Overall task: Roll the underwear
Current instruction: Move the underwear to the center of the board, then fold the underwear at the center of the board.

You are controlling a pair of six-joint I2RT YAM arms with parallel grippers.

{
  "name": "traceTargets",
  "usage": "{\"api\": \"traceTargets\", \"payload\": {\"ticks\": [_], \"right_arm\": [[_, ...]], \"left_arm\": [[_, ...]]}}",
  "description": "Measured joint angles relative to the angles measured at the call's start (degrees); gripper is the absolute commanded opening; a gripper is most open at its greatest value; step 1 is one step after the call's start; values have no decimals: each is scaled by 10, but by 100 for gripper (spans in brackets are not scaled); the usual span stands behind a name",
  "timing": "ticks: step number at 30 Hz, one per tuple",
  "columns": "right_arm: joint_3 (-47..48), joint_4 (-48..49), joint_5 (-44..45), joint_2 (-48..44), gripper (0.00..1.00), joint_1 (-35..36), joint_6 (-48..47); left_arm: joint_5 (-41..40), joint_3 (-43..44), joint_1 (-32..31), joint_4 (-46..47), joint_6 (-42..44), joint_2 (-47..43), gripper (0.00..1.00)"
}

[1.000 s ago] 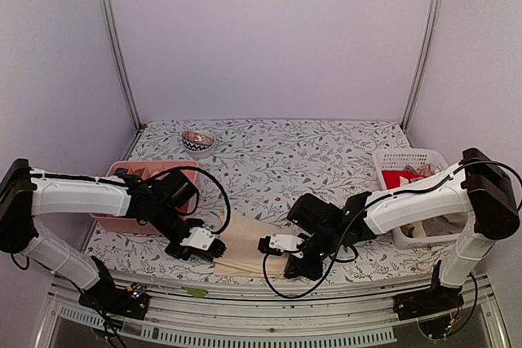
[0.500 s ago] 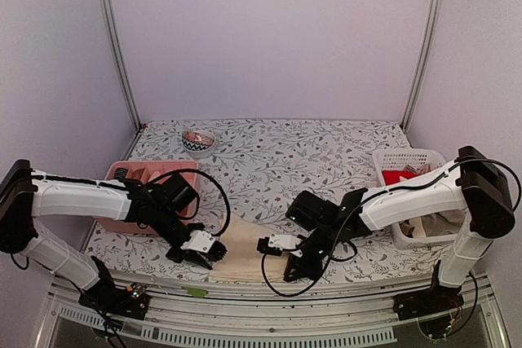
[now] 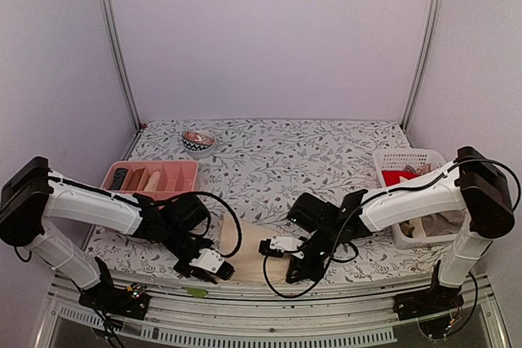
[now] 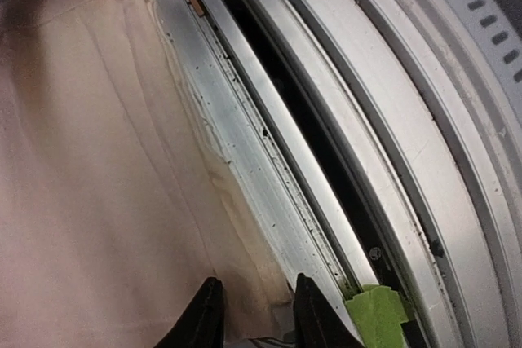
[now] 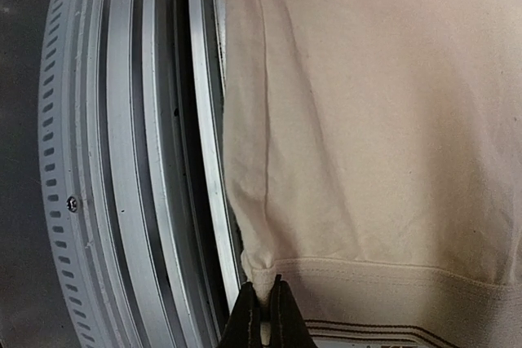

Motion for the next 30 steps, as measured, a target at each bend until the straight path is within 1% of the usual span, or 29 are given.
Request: {"api": "traceTargets", "payload": {"ticks": [6,10,11,14,15,18,21,26,30], "right_arm": [[0,0,4,0,0,0,0],[-5,0,9,0,0,0,0],[-7,0,10,0,0,0,0],[-7,0,10,0,0,0,0],[-7,0,10,0,0,0,0],[-7,-1,10,0,0,0,2],[-6,-8,6,0,0,0,5],[-2,-24,-15,-7,0,0,12],[9,-42,-30,-17,0,0,15]], "left_arm": [[-28,-9,-17,21,3,10,31],[-56,-21,-37,51,4,6,27],[-60,-21,-41,55,3,6,22],[-62,-25,-48,66,2,3,3],[-59,-27,-51,68,1,1,0],[-66,-30,-55,67,2,-9,0],[-69,-29,-55,44,0,-18,0],[-52,-5,-48,-27,-2,-30,0],[-16,37,-17,-91,5,-40,0]]}}
